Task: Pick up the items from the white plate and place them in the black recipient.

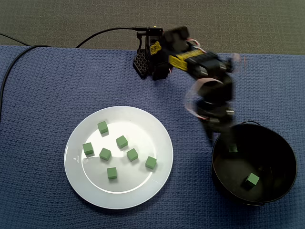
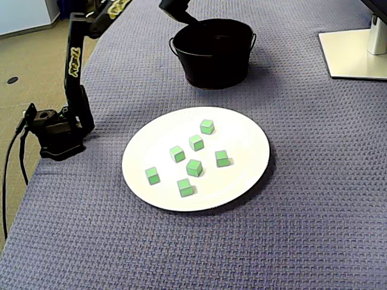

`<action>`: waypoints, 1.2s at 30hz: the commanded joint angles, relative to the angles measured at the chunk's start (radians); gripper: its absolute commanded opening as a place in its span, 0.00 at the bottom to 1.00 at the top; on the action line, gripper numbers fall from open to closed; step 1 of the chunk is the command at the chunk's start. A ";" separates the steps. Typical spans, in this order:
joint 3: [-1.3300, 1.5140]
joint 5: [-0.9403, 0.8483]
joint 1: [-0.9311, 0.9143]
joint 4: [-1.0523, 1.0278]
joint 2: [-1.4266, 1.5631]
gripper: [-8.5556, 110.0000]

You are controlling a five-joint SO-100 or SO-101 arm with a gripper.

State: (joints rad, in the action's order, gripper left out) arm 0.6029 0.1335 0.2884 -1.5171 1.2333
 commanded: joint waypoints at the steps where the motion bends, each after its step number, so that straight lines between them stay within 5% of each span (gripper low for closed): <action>1: 0.040 0.249 -0.212 -0.109 0.117 0.40; 11: 0.268 0.460 -0.364 -0.141 -0.081 0.44; 25: 0.426 0.364 -0.344 0.028 -0.247 0.44; 36: 0.474 0.273 -0.310 0.117 -0.298 0.31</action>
State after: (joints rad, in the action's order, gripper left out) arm 1.0738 0.4387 -0.0476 -1.4251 0.9311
